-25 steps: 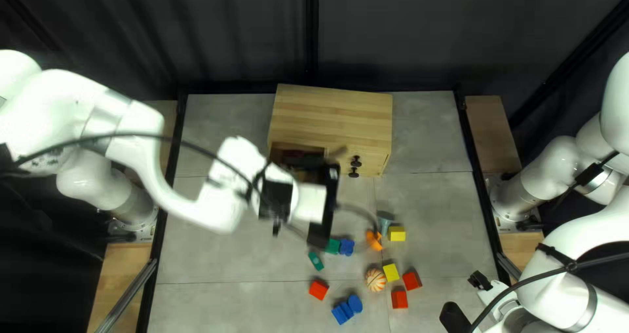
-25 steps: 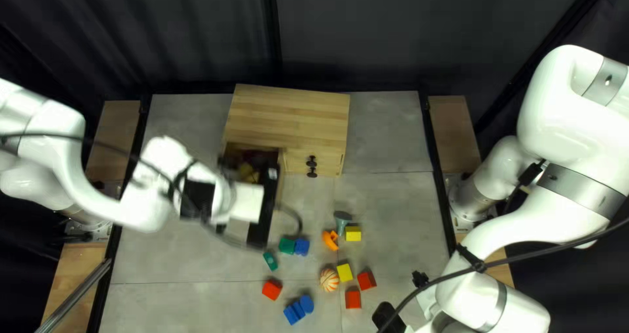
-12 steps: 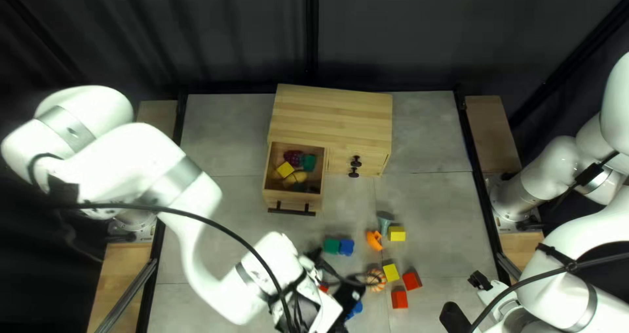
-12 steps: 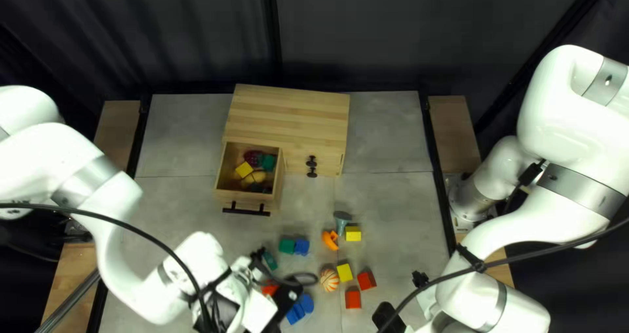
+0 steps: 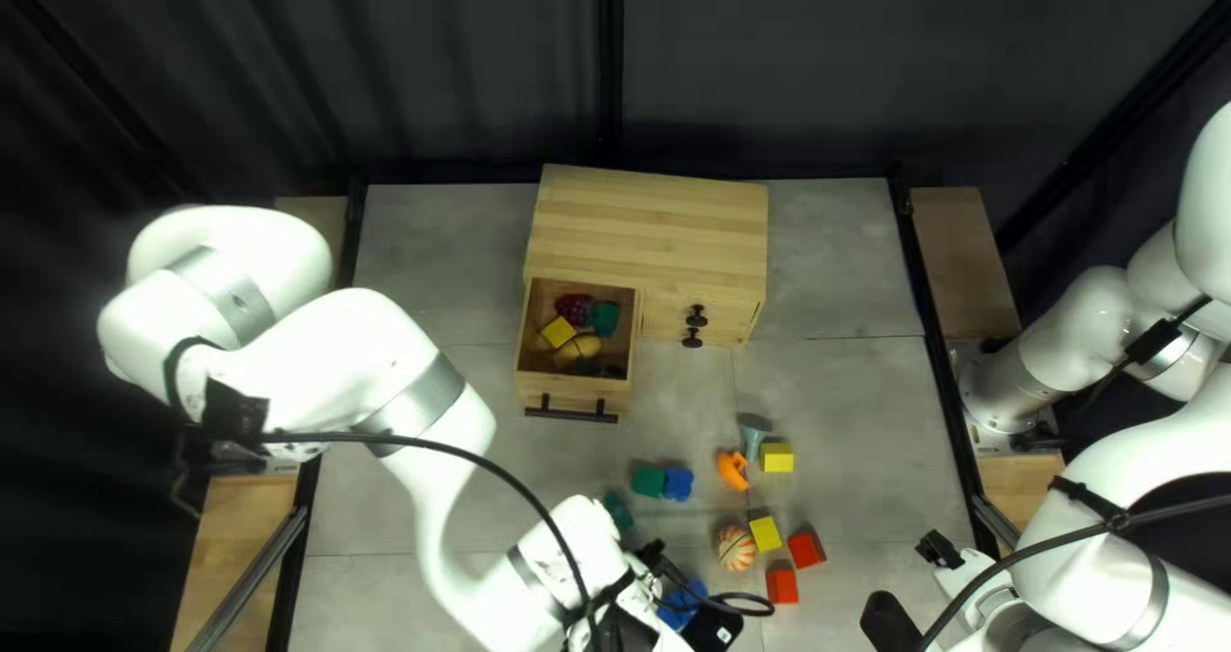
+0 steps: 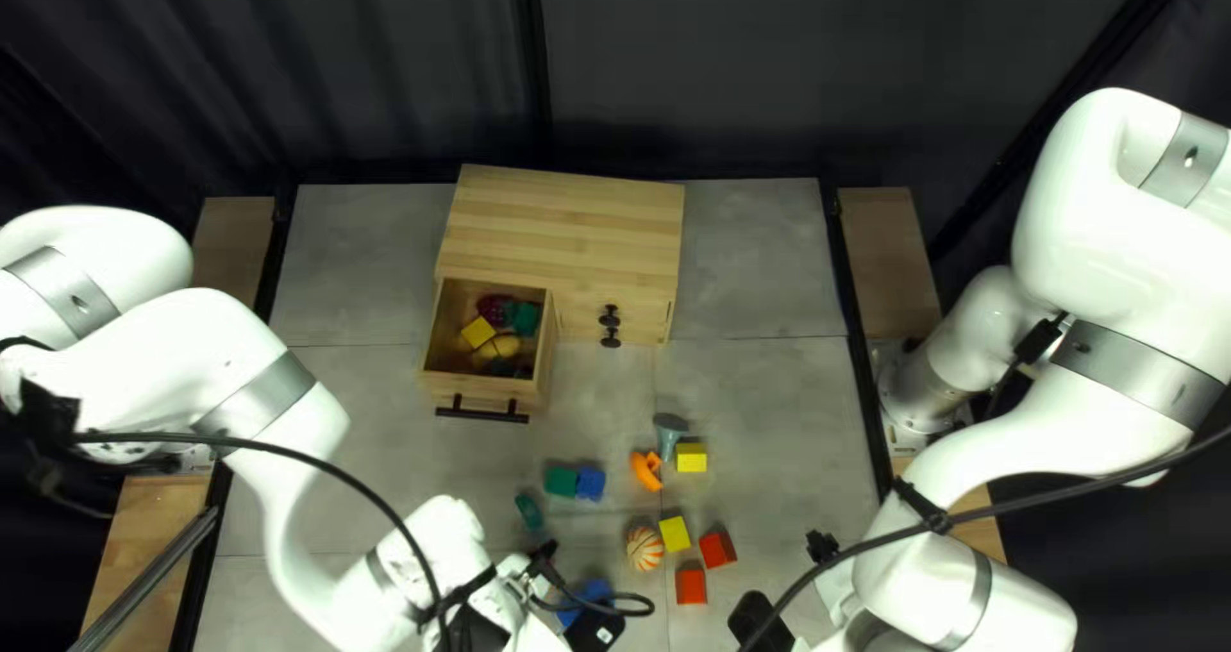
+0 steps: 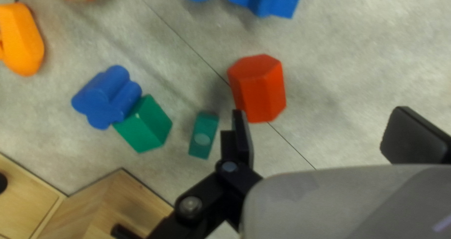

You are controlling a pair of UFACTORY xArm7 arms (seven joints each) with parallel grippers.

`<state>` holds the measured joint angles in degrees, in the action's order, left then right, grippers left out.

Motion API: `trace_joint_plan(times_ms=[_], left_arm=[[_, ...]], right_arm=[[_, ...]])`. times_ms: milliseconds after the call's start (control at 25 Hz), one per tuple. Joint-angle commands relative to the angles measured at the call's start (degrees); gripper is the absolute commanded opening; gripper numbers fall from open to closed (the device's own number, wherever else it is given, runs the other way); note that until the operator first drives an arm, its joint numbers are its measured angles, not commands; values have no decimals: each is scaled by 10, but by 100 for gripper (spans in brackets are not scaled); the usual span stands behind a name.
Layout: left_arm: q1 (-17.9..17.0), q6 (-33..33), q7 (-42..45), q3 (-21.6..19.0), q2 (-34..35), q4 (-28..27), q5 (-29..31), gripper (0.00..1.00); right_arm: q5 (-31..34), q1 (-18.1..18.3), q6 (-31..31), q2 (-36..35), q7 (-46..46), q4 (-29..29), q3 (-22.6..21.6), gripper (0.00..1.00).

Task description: Open drawers and place objects into drawer and close

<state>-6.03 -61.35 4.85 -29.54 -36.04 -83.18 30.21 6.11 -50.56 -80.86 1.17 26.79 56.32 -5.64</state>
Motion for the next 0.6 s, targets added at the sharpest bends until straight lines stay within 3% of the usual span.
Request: trace_joint_plan(times_ms=[40, 600], left_arm=[[16, 33, -4, 0, 6, 21, 1, 100], [48, 98, -30, -8, -23, 38, -15, 95]], right_arm=[[0, 0, 0, 0, 0, 0, 0, 100], [0, 0, 0, 0, 0, 0, 0, 100]])
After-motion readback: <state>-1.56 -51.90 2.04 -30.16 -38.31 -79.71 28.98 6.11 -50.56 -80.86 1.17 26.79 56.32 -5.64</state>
